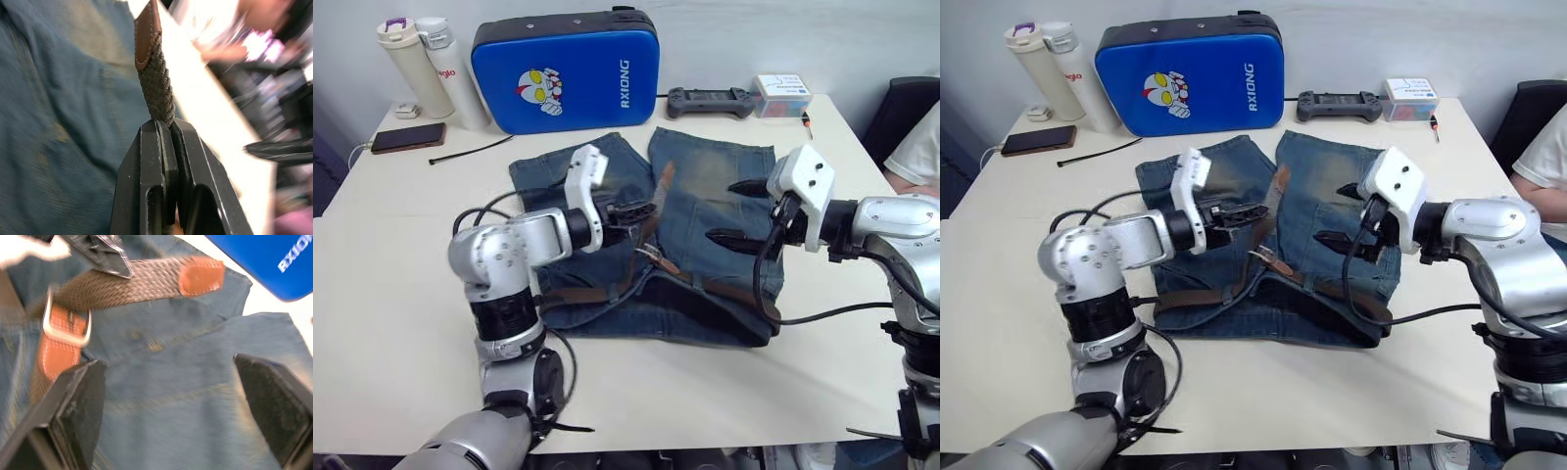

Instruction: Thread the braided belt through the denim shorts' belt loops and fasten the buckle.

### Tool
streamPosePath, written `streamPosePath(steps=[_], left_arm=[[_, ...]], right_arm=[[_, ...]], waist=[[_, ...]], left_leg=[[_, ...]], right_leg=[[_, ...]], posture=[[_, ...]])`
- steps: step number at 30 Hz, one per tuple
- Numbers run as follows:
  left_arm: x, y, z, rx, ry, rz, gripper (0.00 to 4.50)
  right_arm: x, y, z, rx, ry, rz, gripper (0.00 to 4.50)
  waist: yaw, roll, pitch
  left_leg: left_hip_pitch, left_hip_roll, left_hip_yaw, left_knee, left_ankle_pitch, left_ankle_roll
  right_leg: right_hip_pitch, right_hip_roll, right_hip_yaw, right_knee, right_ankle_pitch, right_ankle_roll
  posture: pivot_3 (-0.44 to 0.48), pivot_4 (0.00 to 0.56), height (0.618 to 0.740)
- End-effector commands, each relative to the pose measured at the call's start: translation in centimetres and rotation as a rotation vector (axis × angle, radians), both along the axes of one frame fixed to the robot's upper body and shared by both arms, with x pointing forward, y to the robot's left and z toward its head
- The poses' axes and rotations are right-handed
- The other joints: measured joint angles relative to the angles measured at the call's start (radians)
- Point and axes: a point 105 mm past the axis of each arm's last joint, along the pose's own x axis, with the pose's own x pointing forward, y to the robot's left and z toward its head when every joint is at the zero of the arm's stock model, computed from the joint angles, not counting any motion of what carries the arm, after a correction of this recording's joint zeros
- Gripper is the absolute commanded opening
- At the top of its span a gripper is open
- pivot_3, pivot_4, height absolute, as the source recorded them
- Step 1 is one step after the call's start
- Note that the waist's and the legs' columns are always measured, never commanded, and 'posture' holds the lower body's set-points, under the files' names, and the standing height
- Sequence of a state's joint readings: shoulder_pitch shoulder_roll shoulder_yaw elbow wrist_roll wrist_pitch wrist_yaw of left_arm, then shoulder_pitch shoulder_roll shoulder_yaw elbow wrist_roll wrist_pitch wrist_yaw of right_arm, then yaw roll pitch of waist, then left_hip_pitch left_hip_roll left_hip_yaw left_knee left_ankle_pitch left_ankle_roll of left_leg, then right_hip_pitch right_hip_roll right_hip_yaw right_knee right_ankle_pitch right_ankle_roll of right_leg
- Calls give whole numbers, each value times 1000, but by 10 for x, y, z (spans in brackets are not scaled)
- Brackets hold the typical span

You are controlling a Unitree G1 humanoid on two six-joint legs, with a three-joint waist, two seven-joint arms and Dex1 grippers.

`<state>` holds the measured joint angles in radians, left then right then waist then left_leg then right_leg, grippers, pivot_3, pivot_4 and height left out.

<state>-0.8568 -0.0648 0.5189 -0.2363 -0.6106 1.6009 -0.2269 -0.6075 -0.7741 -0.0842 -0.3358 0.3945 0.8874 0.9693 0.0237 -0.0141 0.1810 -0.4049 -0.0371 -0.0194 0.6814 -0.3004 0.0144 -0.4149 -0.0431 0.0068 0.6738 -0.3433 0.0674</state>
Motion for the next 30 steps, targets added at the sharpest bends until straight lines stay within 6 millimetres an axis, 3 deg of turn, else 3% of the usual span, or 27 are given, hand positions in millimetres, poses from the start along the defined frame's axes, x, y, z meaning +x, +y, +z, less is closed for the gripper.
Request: streamPosePath(steps=[1, 4, 6, 8, 11, 15, 17, 22, 30], left_arm=[[-7, 16, 6, -114, -15, 67, 0], [-14, 12, -2, -181, 26, 74, 0], [-21, 6, -9, -198, 54, 63, 0], [-24, 4, -19, -180, 91, 83, 0], [-26, -2, -21, -187, 114, 88, 0], [-29, -7, -22, -191, 133, 79, 0], [-30, -9, -23, -190, 141, 70, 0], [-32, -12, -24, -188, 152, 43, 0], [-43, -21, -28, -191, 174, -55, 0]], right_arm=[[-2, 8, 1, 109, 102, 2, 4488], [-5, 22, -6, 162, 196, 46, 4488], [-3, 32, -5, 218, 242, 66, 3944], [-3, 40, -8, 241, 286, 97, 3178], [-3, 51, -18, 231, 334, 125, 1486], [-2, 61, -28, 231, 367, 152, 30], [-3, 67, -34, 235, 386, 169, 30], [-10, 80, -72, 189, 466, 189, 30], [-17, 75, -126, 27, 514, 158, 30]], waist=[[-2, 0, 0], [-1, 0, 0], [-4, 0, 0], [-4, 0, 0], [-3, 0, 0], [-2, 0, 0], [-2, 0, 0], [-4, -1, 0], [-8, -1, -1]], left_leg=[[0, 0, 0, 0, 0, 0], [0, 0, 0, 0, 0, 0], [0, 0, 0, 0, 0, 0], [1, 0, 0, 0, 0, -1], [1, 0, 0, 0, 0, -1], [0, 0, 0, 0, 0, -1], [0, 0, 0, 0, 0, -1], [1, 0, 0, 0, -1, -2], [2, 0, 0, 1, -1, -2]], right_leg=[[0, 0, 0, 0, 0, 0], [0, 0, 0, 1, 0, 0], [0, 0, 0, 1, 0, 0], [0, 0, 0, 1, 0, 0], [0, 0, 0, 0, 0, 0], [0, 0, 0, 0, 0, 0], [0, 0, 0, 0, 0, 0], [0, 1, 0, 0, 0, 0], [0, 1, 0, -1, 0, 0]], posture=[[0, 150, 740], [0, 150, 740], [0, 150, 740], [0, 150, 740], [0, 150, 740], [0, 150, 740], [0, 150, 740], [0, 150, 740], [0, 150, 740]])
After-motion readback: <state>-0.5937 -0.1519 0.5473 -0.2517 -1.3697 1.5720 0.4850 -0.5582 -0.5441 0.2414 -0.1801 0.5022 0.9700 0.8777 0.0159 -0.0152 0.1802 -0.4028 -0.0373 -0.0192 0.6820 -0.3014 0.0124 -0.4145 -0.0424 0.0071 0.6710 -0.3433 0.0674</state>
